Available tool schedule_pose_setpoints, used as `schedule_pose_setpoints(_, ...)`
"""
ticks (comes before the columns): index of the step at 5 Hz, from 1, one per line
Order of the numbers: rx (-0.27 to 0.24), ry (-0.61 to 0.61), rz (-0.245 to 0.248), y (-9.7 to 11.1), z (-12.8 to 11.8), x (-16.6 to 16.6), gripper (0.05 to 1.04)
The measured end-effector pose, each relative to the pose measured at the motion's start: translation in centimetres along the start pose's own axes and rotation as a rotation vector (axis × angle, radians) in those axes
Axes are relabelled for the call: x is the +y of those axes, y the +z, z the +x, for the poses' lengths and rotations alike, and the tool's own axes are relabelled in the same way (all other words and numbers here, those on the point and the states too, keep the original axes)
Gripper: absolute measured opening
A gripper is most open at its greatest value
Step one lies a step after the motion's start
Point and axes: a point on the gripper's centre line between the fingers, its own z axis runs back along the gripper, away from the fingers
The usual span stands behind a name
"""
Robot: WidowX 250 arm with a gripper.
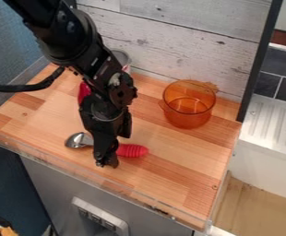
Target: Move the orange bowl to the left center end of the table
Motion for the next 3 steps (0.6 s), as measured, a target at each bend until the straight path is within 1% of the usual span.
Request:
schedule_pose_setpoints(1,-0.001,0.007,0.009,-0.1,0.0,0.2,1.001)
schedule_pose_setpoints(2,-0.011,0.019,0.02,0.4,-0.1,0.7,0.999)
schedule_pose_setpoints(3,0.014,0.035,-0.046,2.7,-0.6,-0.2,0.999)
